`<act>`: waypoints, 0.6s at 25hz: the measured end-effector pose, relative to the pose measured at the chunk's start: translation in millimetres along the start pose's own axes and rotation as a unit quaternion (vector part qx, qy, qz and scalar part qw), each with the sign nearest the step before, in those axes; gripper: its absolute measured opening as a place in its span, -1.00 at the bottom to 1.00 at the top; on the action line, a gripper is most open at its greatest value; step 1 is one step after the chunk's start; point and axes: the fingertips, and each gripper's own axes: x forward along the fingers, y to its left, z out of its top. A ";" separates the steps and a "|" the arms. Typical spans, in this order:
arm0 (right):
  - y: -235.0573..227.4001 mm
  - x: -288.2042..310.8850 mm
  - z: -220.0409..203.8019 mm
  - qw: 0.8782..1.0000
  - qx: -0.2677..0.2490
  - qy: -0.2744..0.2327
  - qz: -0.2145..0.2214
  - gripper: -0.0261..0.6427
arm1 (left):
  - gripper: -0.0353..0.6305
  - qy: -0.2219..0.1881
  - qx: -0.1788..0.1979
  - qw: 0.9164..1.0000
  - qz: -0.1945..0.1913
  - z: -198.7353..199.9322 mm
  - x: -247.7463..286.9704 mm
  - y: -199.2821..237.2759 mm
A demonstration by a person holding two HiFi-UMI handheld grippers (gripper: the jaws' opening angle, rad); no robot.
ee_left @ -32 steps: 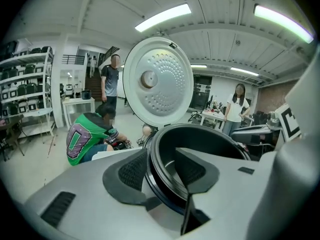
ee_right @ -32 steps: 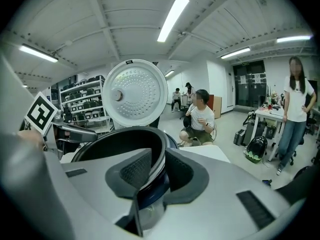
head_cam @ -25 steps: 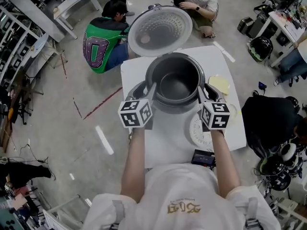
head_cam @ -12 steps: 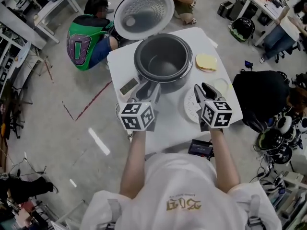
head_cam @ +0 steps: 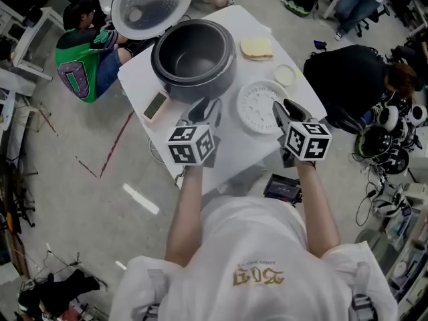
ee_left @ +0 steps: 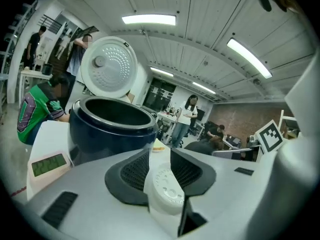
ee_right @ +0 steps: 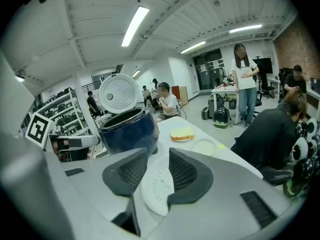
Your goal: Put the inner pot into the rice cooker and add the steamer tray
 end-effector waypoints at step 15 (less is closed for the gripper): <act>-111.9 34.3 -52.2 0.995 0.055 0.074 -0.032 -0.46 | -0.44 0.127 0.007 0.992 0.025 -80.8 97.5 -3.5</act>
